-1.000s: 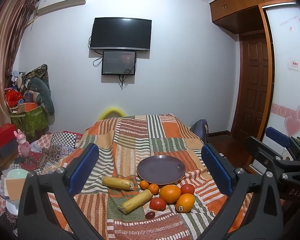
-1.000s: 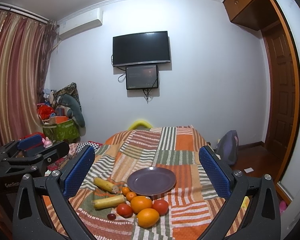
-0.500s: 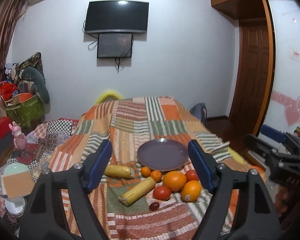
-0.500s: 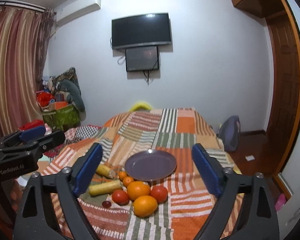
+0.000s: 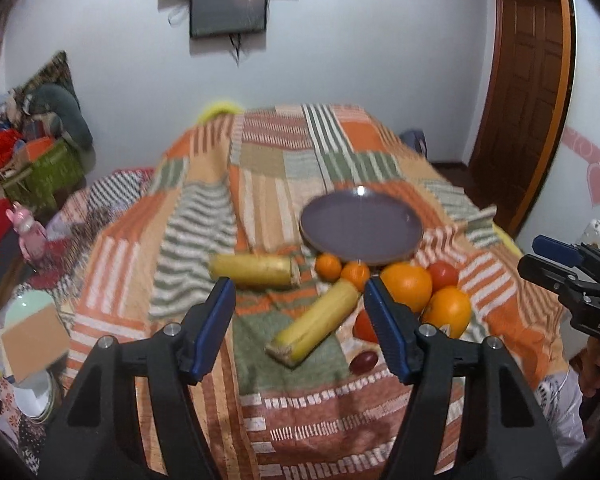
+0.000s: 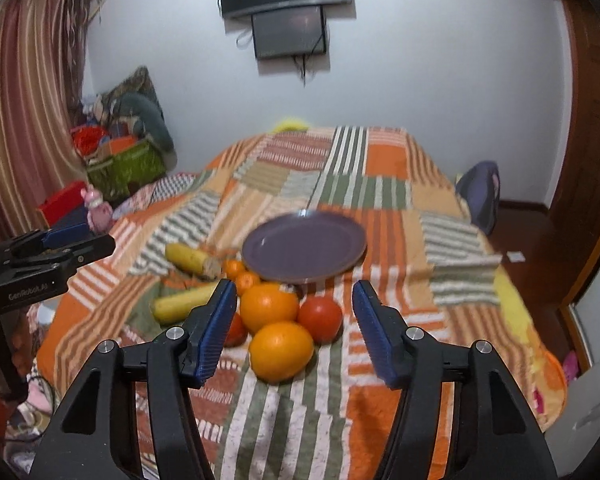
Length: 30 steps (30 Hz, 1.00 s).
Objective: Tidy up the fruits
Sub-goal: 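Lower the left gripper onto the diagonal yellow corn cob and close it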
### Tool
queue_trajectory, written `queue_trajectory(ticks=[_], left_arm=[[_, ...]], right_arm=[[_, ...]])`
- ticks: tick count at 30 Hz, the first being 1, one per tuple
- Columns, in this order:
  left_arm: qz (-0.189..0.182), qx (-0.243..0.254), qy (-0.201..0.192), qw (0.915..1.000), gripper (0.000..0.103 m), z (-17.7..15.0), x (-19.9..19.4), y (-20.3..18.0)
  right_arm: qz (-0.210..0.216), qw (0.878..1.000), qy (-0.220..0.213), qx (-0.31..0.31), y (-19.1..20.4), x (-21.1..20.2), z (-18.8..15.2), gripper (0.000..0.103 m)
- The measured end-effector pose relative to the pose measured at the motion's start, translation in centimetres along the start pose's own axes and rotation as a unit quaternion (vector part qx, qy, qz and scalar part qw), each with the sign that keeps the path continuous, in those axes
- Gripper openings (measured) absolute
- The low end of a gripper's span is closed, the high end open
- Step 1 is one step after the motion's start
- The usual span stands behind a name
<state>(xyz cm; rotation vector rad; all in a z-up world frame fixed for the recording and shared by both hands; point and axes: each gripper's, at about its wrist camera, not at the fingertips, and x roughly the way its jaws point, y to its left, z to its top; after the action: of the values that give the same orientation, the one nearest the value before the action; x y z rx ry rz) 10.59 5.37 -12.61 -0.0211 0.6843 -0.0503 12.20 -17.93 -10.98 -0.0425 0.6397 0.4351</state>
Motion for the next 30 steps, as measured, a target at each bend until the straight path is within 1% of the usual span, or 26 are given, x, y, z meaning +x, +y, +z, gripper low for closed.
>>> queue_trajectory(ticks=[2, 4, 8, 12, 17, 18, 19, 23, 26, 30], left_arm=[[0.004, 0.011, 0.019, 0.9998, 0.067, -0.5, 1.4, 0.1], [0.003, 0.019, 0.036, 0.9992, 0.067, -0.9, 2.6, 0.2], [-0.011, 0.019, 0.078, 0.9967, 0.067, -1.8, 5.7, 0.6], [-0.03, 0.013, 0.111, 0.9933, 0.067, -2.4, 8.3, 0.8], [-0.047, 0.019, 0.13, 0.9902, 0.067, -2.7, 10.5, 0.4], [-0.049, 0.02, 0.133, 0.9897, 0.067, -2.7, 10.8, 0.4], [-0.051, 0.021, 0.137, 0.989, 0.067, -2.6, 11.2, 0.4], [-0.059, 0.029, 0.149, 0.9866, 0.067, -2.8, 12.5, 0.0], [-0.061, 0.03, 0.16, 0.9847, 0.067, -3.0, 13.6, -0.2], [-0.06, 0.02, 0.156, 0.9857, 0.066, -3.0, 14.1, -0.1]], right_arm=[[0.015, 1.0, 0.018, 0.008, -0.2, 0.9, -0.3, 0.057], [0.021, 0.999, 0.037, 0.012, -0.4, 2.0, -0.7, 0.057], [0.028, 0.997, 0.069, 0.019, -0.5, 3.8, -1.4, 0.057], [0.033, 0.995, 0.098, 0.015, -0.1, 5.4, -2.1, 0.057], [0.043, 0.991, 0.122, 0.018, 0.0, 6.8, -2.7, 0.062], [0.042, 0.991, 0.122, 0.019, -0.1, 6.9, -2.7, 0.066], [0.042, 0.991, 0.124, 0.02, -0.1, 7.0, -2.8, 0.067], [0.035, 0.99, 0.132, 0.019, -0.1, 7.9, -2.8, 0.068], [0.038, 0.988, 0.146, 0.027, -0.4, 8.9, -3.0, 0.067], [0.045, 0.984, 0.164, 0.047, -1.0, 10.1, -3.6, 0.067]])
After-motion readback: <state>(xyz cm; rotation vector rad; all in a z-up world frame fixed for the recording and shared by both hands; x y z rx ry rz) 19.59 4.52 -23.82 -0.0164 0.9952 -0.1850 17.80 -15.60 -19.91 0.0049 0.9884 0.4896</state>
